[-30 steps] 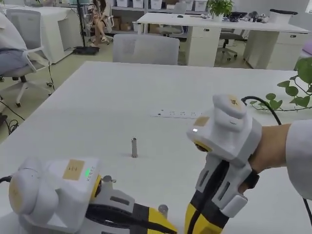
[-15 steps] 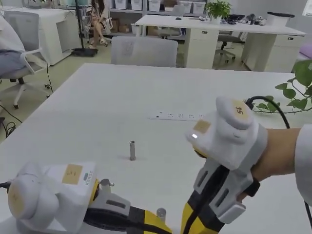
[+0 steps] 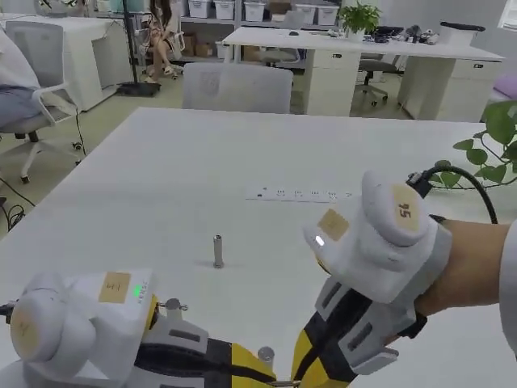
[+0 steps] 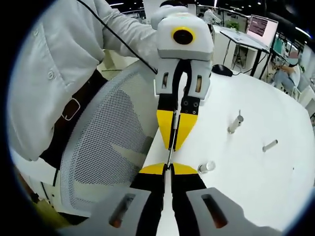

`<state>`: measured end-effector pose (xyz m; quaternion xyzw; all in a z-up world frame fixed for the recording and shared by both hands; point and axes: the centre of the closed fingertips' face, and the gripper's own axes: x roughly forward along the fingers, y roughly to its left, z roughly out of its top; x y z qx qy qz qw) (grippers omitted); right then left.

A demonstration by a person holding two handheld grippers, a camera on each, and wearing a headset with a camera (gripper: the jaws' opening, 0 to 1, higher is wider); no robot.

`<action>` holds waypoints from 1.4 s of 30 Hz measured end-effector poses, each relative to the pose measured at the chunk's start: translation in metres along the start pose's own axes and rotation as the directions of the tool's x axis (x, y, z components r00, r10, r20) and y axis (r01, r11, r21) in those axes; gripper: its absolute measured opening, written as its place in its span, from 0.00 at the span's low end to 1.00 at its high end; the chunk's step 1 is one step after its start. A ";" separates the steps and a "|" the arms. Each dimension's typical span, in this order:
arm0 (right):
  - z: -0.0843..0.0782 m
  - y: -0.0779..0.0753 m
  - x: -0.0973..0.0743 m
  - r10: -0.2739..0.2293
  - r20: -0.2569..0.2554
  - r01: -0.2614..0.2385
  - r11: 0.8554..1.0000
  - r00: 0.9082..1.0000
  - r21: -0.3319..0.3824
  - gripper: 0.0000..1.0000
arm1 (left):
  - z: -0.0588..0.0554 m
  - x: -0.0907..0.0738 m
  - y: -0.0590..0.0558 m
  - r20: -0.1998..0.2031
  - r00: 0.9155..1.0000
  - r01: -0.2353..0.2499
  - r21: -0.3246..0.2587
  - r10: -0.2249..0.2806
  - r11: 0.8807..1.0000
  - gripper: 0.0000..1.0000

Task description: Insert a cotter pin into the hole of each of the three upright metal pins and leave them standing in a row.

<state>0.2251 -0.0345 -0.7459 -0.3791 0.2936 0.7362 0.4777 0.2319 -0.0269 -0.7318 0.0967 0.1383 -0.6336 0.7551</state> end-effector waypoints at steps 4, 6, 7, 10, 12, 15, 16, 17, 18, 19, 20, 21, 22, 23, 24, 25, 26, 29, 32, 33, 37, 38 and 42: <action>0.000 -0.002 0.001 -0.039 -0.017 0.038 0.999 0.999 -0.023 0.04 | -0.001 -0.001 0.002 -0.002 1.000 -0.007 -0.004 0.007 1.000 0.00; 0.000 -0.004 0.001 -0.049 -0.017 0.048 0.999 0.999 -0.023 0.04 | -0.001 -0.001 0.002 -0.003 1.000 -0.010 -0.006 0.010 1.000 0.00; -0.001 -0.004 0.001 -0.053 -0.017 0.052 0.998 0.998 -0.024 0.04 | -0.001 -0.001 0.003 -0.002 1.000 -0.011 -0.007 0.011 1.000 0.00; -0.001 -0.006 0.001 -0.062 -0.016 0.062 0.998 0.998 -0.025 0.04 | -0.002 -0.001 0.004 0.000 1.000 -0.014 -0.010 0.014 1.000 0.00; -0.001 -0.006 0.000 -0.066 -0.014 0.066 0.998 0.998 -0.019 0.04 | -0.003 -0.001 0.004 -0.002 1.000 -0.016 -0.010 0.016 1.000 0.00; -0.001 -0.007 0.000 -0.068 -0.012 0.068 0.998 0.998 -0.016 0.04 | -0.003 0.000 0.005 -0.004 1.000 -0.017 -0.007 0.017 1.000 0.00; -0.001 -0.007 0.000 -0.068 -0.011 0.068 0.998 0.998 -0.015 0.04 | -0.003 0.000 0.005 -0.004 1.000 -0.017 -0.008 0.017 1.000 0.00; -0.001 -0.008 -0.001 -0.070 -0.012 0.070 0.997 0.997 -0.016 0.04 | -0.003 0.000 0.005 -0.004 1.000 -0.018 -0.006 0.018 1.000 0.00; -0.001 -0.008 -0.001 -0.071 -0.012 0.071 0.997 0.997 -0.015 0.04 | -0.003 0.000 0.005 -0.004 1.000 -0.018 -0.007 0.018 1.000 0.00; -0.001 -0.008 -0.001 -0.071 -0.011 0.071 0.997 0.997 -0.013 0.03 | -0.003 0.000 0.005 -0.003 1.000 -0.018 -0.009 0.018 1.000 0.00; -0.001 -0.008 -0.001 -0.071 -0.011 0.071 0.997 0.997 -0.010 0.03 | -0.003 0.000 0.005 -0.003 1.000 -0.018 -0.008 0.018 1.000 0.00; -0.001 -0.008 -0.001 -0.071 -0.010 0.071 0.997 0.997 -0.007 0.03 | -0.003 0.000 0.005 -0.004 1.000 -0.018 -0.007 0.018 1.000 0.00; -0.001 -0.008 0.000 -0.071 -0.011 0.071 0.997 0.997 -0.007 0.03 | -0.003 0.000 0.005 -0.005 1.000 -0.018 -0.007 0.018 1.000 0.00; -0.001 -0.008 0.000 -0.071 -0.011 0.071 0.997 0.997 -0.006 0.03 | -0.004 0.000 0.005 -0.006 1.000 -0.017 -0.009 0.017 1.000 0.00; -0.001 -0.008 0.000 -0.070 -0.011 0.070 0.998 0.997 -0.003 0.03 | -0.004 0.001 0.005 -0.006 1.000 -0.017 -0.008 0.017 1.000 0.00; -0.001 -0.008 0.000 -0.071 -0.011 0.071 0.997 0.997 -0.001 0.03 | -0.004 0.001 0.005 -0.007 1.000 -0.018 -0.006 0.018 1.000 0.00; -0.001 -0.008 0.000 -0.072 -0.010 0.072 0.997 0.997 0.004 0.03 | -0.004 0.001 0.005 -0.008 1.000 -0.018 -0.008 0.018 1.000 0.00; -0.002 -0.008 0.000 -0.075 -0.007 0.075 0.997 0.997 0.009 0.03 | -0.004 0.001 0.005 -0.008 1.000 -0.020 -0.008 0.020 1.000 0.00; -0.002 -0.008 0.001 -0.078 -0.007 0.078 0.997 0.997 0.013 0.03 | -0.005 0.001 0.005 -0.008 1.000 -0.020 -0.009 0.020 1.000 0.00; -0.002 -0.008 0.001 -0.077 -0.008 0.077 0.997 0.997 0.016 0.03 | -0.005 0.001 0.005 -0.008 1.000 -0.019 -0.010 0.018 1.000 0.00; -0.003 -0.008 0.001 -0.080 -0.007 0.080 0.996 0.997 0.026 0.03 | -0.005 0.002 0.005 -0.009 1.000 -0.019 -0.014 0.019 1.000 0.00; -0.003 -0.008 0.001 -0.080 -0.006 0.080 0.996 0.997 0.028 0.03 | -0.005 0.002 0.005 -0.008 1.000 -0.019 -0.014 0.019 1.000 0.00; -0.003 -0.008 0.001 -0.083 -0.005 0.083 0.996 0.997 0.036 0.02 | -0.004 0.002 0.005 -0.005 1.000 -0.021 -0.012 0.021 1.000 0.01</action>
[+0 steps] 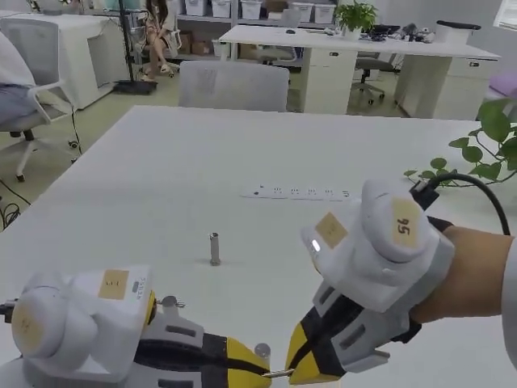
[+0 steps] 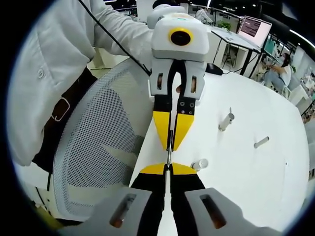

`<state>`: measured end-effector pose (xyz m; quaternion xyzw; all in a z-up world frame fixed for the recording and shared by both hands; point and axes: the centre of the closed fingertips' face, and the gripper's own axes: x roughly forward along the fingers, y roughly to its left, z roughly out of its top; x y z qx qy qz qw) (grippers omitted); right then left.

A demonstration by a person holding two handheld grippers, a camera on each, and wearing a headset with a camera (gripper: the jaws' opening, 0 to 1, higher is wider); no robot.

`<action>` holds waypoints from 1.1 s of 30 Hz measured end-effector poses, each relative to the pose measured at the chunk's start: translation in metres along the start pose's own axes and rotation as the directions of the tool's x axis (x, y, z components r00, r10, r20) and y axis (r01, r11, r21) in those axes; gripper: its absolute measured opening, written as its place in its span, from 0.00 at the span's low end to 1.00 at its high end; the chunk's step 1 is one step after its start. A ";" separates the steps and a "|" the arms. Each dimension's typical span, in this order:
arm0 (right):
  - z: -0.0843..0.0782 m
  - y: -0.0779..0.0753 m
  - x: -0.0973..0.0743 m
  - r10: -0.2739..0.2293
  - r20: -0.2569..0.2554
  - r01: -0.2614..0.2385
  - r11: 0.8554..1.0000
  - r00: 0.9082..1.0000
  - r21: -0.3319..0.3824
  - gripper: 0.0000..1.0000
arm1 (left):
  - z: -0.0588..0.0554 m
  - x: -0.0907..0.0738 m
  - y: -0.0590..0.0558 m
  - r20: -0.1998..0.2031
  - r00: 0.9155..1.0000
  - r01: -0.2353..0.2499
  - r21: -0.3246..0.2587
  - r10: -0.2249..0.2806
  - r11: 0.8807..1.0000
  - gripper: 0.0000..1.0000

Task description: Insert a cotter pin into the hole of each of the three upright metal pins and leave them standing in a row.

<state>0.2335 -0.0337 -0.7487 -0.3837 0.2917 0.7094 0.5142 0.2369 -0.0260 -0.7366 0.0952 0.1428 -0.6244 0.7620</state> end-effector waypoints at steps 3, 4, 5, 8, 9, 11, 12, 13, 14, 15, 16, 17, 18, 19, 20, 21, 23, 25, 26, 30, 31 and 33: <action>-0.001 -0.001 0.000 -0.004 -0.001 0.004 1.000 1.000 0.004 0.02 | 0.001 0.000 0.000 0.003 1.000 0.000 0.002 0.000 1.000 0.01; -0.001 0.000 0.001 -0.004 0.000 0.004 1.000 1.000 0.005 0.02 | 0.000 0.000 0.000 0.001 1.000 0.000 0.005 0.000 1.000 0.01; -0.001 -0.001 0.001 -0.005 0.002 0.005 1.000 1.000 0.005 0.02 | -0.001 0.000 0.000 -0.003 1.000 -0.001 0.007 0.001 1.000 0.01; -0.001 -0.001 0.000 -0.008 0.006 0.007 1.000 1.000 0.012 0.02 | -0.003 0.001 0.000 -0.008 1.000 0.001 0.009 -0.001 1.000 0.02; -0.001 -0.001 0.000 -0.008 0.007 0.007 1.000 1.000 0.013 0.02 | -0.004 0.001 0.001 -0.015 1.000 -0.002 0.012 0.002 1.000 0.02; -0.001 -0.001 0.000 -0.011 0.008 0.010 1.000 1.000 0.015 0.02 | -0.005 0.002 0.001 -0.016 1.000 -0.004 0.007 0.004 1.000 0.05; -0.002 -0.001 0.000 -0.011 0.007 0.011 1.000 1.000 0.019 0.02 | -0.005 0.002 0.001 -0.015 1.000 -0.005 0.007 0.005 1.000 0.05; -0.003 -0.001 0.000 -0.012 0.007 0.012 1.000 1.000 0.021 0.02 | -0.005 0.002 0.002 -0.015 1.000 -0.007 0.009 0.007 1.000 0.05; -0.004 -0.002 0.000 -0.013 0.007 0.013 1.000 1.000 0.024 0.02 | -0.006 0.001 0.002 -0.017 1.000 -0.008 0.005 0.008 1.000 0.05; -0.005 -0.002 0.000 -0.014 0.006 0.014 1.000 1.000 0.028 0.02 | -0.007 0.001 0.003 -0.016 1.000 -0.012 -0.001 0.012 1.000 0.06; -0.006 -0.002 -0.001 -0.015 0.006 0.015 0.999 1.000 0.030 0.02 | -0.007 0.001 0.004 -0.014 1.000 -0.015 -0.004 0.015 1.000 0.06; -0.006 -0.002 -0.001 -0.018 0.007 0.017 0.999 1.000 0.034 0.02 | -0.008 0.001 0.005 -0.013 1.000 -0.018 -0.008 0.018 1.000 0.06; -0.007 -0.002 -0.001 -0.018 0.007 0.018 0.999 1.000 0.035 0.02 | -0.009 0.001 0.006 -0.014 1.000 -0.021 -0.010 0.021 1.000 0.06; -0.008 -0.003 -0.002 -0.021 0.007 0.020 0.999 1.000 0.041 0.02 | -0.010 0.001 0.006 -0.014 1.000 -0.023 -0.013 0.023 1.000 0.07; -0.009 -0.003 -0.002 -0.023 0.006 0.022 0.999 1.000 0.043 0.02 | -0.011 0.001 0.007 -0.014 1.000 -0.027 -0.014 0.026 1.000 0.07; -0.010 -0.004 -0.002 -0.026 0.005 0.026 0.998 1.000 0.049 0.02 | -0.014 0.001 0.009 -0.016 0.999 -0.033 -0.013 0.033 0.999 0.08; -0.014 -0.005 -0.004 -0.032 0.002 0.032 0.998 0.999 0.058 0.02 | -0.019 0.001 0.012 -0.024 0.999 -0.041 -0.021 0.041 0.999 0.09; -0.017 -0.006 -0.005 -0.038 0.000 0.038 0.997 0.999 0.067 0.02 | -0.025 0.001 0.015 -0.030 0.998 -0.050 -0.032 0.049 0.998 0.10; -0.019 -0.007 -0.005 -0.040 -0.003 0.040 0.997 0.999 0.072 0.02 | -0.028 0.001 0.017 -0.034 0.998 -0.060 -0.035 0.059 0.998 0.10; -0.027 -0.009 -0.006 -0.048 -0.012 0.049 0.995 0.999 0.092 0.02 | -0.042 0.001 0.033 -0.045 0.990 -0.133 -0.050 0.131 0.990 0.15; -0.029 -0.009 -0.007 -0.049 -0.013 0.050 0.994 0.999 0.096 0.02 | -0.044 0.001 0.035 -0.045 0.989 -0.144 -0.057 0.141 0.988 0.16; -0.031 -0.009 -0.008 -0.052 -0.013 0.053 0.993 0.999 0.106 0.02 | -0.052 0.002 0.043 -0.060 0.983 -0.179 -0.065 0.175 0.982 0.18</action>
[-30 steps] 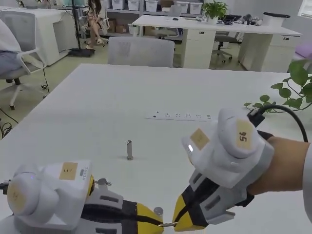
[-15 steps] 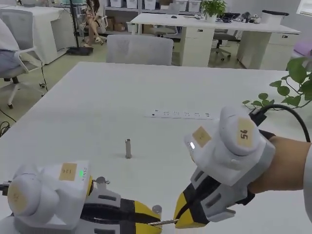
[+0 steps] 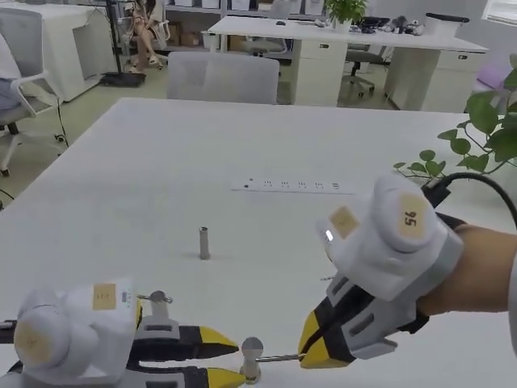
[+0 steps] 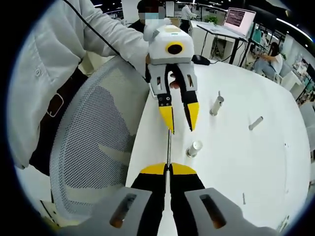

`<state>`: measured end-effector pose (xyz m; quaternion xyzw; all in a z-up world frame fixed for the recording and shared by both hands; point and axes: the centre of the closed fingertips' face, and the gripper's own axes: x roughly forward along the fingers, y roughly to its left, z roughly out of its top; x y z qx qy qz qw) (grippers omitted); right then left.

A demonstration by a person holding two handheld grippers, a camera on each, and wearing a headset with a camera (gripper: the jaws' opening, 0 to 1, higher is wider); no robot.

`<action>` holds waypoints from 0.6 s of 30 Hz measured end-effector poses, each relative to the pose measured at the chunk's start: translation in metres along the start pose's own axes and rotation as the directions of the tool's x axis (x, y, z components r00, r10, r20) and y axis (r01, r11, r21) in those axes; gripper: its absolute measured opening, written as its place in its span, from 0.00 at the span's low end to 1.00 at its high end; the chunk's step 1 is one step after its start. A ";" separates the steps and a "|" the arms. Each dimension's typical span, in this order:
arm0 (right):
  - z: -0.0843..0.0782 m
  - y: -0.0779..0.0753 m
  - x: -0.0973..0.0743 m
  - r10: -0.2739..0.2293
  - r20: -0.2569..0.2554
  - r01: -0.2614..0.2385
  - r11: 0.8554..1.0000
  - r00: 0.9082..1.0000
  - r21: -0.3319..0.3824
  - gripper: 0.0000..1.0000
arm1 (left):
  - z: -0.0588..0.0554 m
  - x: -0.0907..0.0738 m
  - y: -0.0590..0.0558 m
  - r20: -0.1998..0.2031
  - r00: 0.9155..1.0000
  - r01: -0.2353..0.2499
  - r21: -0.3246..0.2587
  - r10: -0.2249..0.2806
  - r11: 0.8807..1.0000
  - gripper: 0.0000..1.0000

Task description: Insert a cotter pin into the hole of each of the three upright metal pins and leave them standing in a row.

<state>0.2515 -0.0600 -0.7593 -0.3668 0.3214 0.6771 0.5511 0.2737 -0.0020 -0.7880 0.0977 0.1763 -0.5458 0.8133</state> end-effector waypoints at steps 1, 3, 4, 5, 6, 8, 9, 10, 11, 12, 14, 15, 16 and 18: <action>-0.001 0.000 0.000 -0.001 0.000 0.001 1.000 1.000 0.003 0.02 | -0.004 0.002 0.004 -0.011 1.000 -0.021 0.000 0.021 1.000 0.18; -0.003 -0.001 -0.001 -0.004 0.001 0.004 1.000 1.000 0.010 0.02 | -0.008 0.004 0.007 -0.013 0.999 -0.033 -0.004 0.033 0.999 0.19; -0.003 -0.001 -0.001 -0.004 0.001 0.004 1.000 1.000 0.013 0.02 | -0.010 0.005 0.008 -0.014 0.999 -0.041 -0.007 0.041 0.999 0.19; -0.004 -0.001 -0.001 -0.006 0.000 0.006 1.000 1.000 0.015 0.02 | -0.011 0.007 0.010 -0.015 0.999 -0.048 -0.010 0.048 0.999 0.20; -0.005 -0.002 -0.001 -0.008 0.000 0.008 1.000 1.000 0.017 0.02 | -0.013 0.008 0.010 -0.016 0.999 -0.049 -0.015 0.049 0.999 0.21; -0.006 -0.003 -0.002 -0.011 0.000 0.011 1.000 1.000 0.023 0.02 | -0.017 0.011 0.011 -0.027 0.998 -0.055 -0.017 0.055 0.998 0.21; -0.007 -0.004 -0.002 -0.013 0.000 0.013 1.000 1.000 0.026 0.02 | -0.020 0.013 0.013 -0.033 0.998 -0.061 -0.014 0.061 0.998 0.21; -0.008 -0.005 -0.002 -0.014 -0.001 0.014 0.999 1.000 0.029 0.02 | -0.022 0.014 0.015 -0.043 0.997 -0.072 -0.014 0.071 0.997 0.21; -0.008 -0.006 -0.002 -0.015 0.000 0.015 0.999 1.000 0.032 0.02 | -0.023 0.016 0.016 -0.042 0.996 -0.075 -0.014 0.075 0.997 0.21; -0.009 -0.006 -0.003 -0.016 0.000 0.016 0.999 1.000 0.034 0.02 | -0.024 0.017 0.018 -0.042 0.996 -0.080 -0.017 0.079 0.997 0.21; -0.010 -0.007 -0.003 -0.018 -0.001 0.018 0.999 1.000 0.040 0.02 | -0.025 0.019 0.024 -0.038 0.995 -0.099 -0.029 0.097 0.995 0.21; -0.010 -0.007 -0.003 -0.019 -0.001 0.019 0.999 1.000 0.042 0.02 | -0.025 0.020 0.026 -0.034 0.994 -0.103 -0.039 0.101 0.994 0.21; -0.011 -0.007 -0.003 -0.020 0.000 0.020 0.999 1.000 0.046 0.02 | -0.026 0.022 0.028 -0.033 0.994 -0.108 -0.046 0.107 0.993 0.21; -0.012 -0.007 -0.004 -0.022 -0.001 0.022 0.998 1.000 0.051 0.02 | -0.028 0.025 0.030 -0.035 0.993 -0.114 -0.046 0.112 0.992 0.21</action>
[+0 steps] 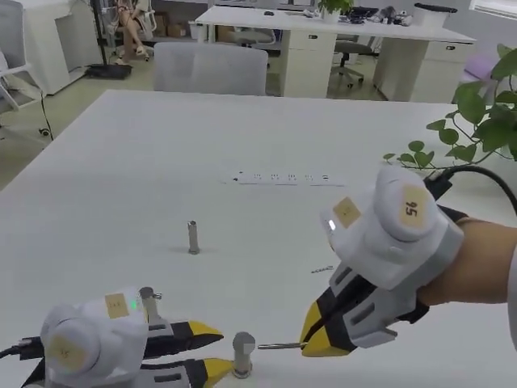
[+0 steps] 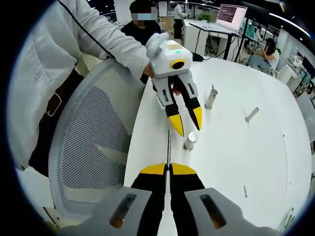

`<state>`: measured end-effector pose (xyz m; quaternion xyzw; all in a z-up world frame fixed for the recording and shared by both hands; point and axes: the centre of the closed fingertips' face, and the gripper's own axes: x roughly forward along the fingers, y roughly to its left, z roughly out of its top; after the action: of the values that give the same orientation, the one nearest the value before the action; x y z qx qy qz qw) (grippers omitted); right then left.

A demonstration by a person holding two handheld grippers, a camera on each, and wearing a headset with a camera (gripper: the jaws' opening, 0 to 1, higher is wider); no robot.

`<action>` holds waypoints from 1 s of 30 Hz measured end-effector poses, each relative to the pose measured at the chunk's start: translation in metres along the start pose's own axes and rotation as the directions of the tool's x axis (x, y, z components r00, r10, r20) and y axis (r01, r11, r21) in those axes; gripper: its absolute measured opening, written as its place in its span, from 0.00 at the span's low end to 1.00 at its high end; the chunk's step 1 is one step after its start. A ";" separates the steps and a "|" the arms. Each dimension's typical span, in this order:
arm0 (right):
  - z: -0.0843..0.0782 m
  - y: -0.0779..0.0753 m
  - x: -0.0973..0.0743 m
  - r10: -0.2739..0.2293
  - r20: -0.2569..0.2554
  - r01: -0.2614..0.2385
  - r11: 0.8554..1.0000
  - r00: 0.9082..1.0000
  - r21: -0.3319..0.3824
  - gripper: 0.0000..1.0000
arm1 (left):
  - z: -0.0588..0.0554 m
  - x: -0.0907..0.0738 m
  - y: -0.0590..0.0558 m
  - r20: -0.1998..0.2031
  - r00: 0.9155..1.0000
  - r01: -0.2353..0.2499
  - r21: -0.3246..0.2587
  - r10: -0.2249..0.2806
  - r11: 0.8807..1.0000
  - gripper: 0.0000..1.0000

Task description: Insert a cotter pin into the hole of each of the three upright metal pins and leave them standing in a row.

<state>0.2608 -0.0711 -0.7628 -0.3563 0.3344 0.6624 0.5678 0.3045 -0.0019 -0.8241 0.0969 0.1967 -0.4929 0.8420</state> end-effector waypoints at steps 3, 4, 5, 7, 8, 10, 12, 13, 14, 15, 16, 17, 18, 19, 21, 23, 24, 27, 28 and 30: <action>-0.002 -0.001 -0.001 -0.002 -0.001 0.002 1.000 1.000 0.007 0.02 | -0.005 0.007 -0.003 -0.014 1.000 0.002 0.001 -0.002 1.000 0.21; -0.002 -0.001 -0.001 -0.004 0.000 0.004 1.000 1.000 0.010 0.02 | -0.007 0.008 -0.004 -0.016 1.000 0.000 0.004 0.000 1.000 0.21; -0.002 -0.002 -0.001 -0.006 0.001 0.006 1.000 1.000 0.013 0.02 | -0.008 0.011 -0.004 -0.018 1.000 -0.008 -0.006 0.007 1.000 0.21; -0.003 -0.003 -0.001 -0.007 0.002 0.007 1.000 1.000 0.017 0.02 | -0.010 0.014 -0.007 -0.015 1.000 -0.008 -0.014 0.007 1.000 0.21; -0.003 -0.003 -0.001 -0.008 0.003 0.008 1.000 1.000 0.019 0.02 | -0.012 0.016 -0.005 -0.014 0.999 -0.033 -0.022 0.033 0.999 0.21; -0.002 -0.004 -0.002 -0.010 0.004 0.010 1.000 1.000 0.022 0.02 | -0.015 0.019 -0.006 -0.016 0.999 -0.029 -0.035 0.028 0.999 0.20; -0.002 -0.005 -0.002 -0.012 0.004 0.012 1.000 1.000 0.023 0.02 | -0.016 0.021 -0.005 -0.016 0.999 -0.043 -0.056 0.042 0.998 0.20; -0.002 -0.005 -0.003 -0.013 0.005 0.013 1.000 1.000 0.023 0.02 | -0.016 0.022 -0.004 -0.013 0.999 -0.053 -0.060 0.052 0.997 0.20; -0.002 -0.006 -0.004 -0.014 0.005 0.013 1.000 1.000 0.024 0.02 | -0.015 0.023 -0.002 -0.004 0.998 -0.066 -0.076 0.066 0.995 0.20; -0.002 -0.007 -0.004 -0.016 0.004 0.016 1.000 1.000 0.024 0.02 | -0.013 0.023 -0.001 0.001 0.997 -0.074 -0.083 0.075 0.994 0.20; -0.002 -0.007 -0.004 -0.017 0.004 0.017 1.000 1.000 0.025 0.02 | -0.011 0.023 0.000 0.013 0.996 -0.083 -0.088 0.084 0.993 0.20; -0.003 -0.007 -0.005 -0.018 0.004 0.018 0.999 1.000 0.027 0.02 | -0.011 0.024 -0.001 0.012 0.996 -0.081 -0.094 0.083 0.992 0.20; -0.003 -0.008 -0.005 -0.019 0.004 0.018 0.999 1.000 0.027 0.02 | -0.011 0.025 -0.002 0.013 0.996 -0.089 -0.092 0.090 0.992 0.20; -0.003 -0.008 -0.006 -0.020 0.003 0.020 0.999 1.000 0.028 0.02 | -0.011 0.026 -0.003 0.013 0.996 -0.089 -0.088 0.091 0.992 0.19; -0.003 -0.008 -0.006 -0.022 0.003 0.021 0.999 1.000 0.029 0.02 | -0.013 0.028 -0.006 0.004 0.996 -0.086 -0.078 0.086 0.993 0.17; -0.004 -0.008 -0.006 -0.023 0.002 0.023 0.999 1.000 0.032 0.02 | -0.013 0.029 -0.009 0.001 0.997 -0.078 -0.068 0.078 0.995 0.16; -0.004 -0.008 -0.006 -0.023 0.002 0.023 0.999 1.000 0.033 0.02 | -0.014 0.029 -0.009 -0.001 0.997 -0.077 -0.068 0.077 0.995 0.15; -0.004 -0.008 -0.006 -0.024 0.002 0.024 0.999 1.000 0.037 0.02 | -0.014 0.029 -0.008 -0.004 0.997 -0.083 -0.061 0.082 0.995 0.13; -0.004 -0.008 -0.006 -0.023 0.001 0.023 0.999 1.000 0.038 0.02 | -0.014 0.029 -0.006 -0.005 0.996 -0.084 -0.061 0.084 0.995 0.12; -0.005 -0.008 -0.006 -0.024 0.000 0.024 0.999 1.000 0.038 0.02 | -0.014 0.028 -0.006 -0.005 0.997 -0.074 -0.050 0.074 0.996 0.12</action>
<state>0.2694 -0.0770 -0.7609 -0.3494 0.3424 0.6491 0.5826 0.3081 -0.0224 -0.8487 0.0839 0.2067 -0.4559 0.8616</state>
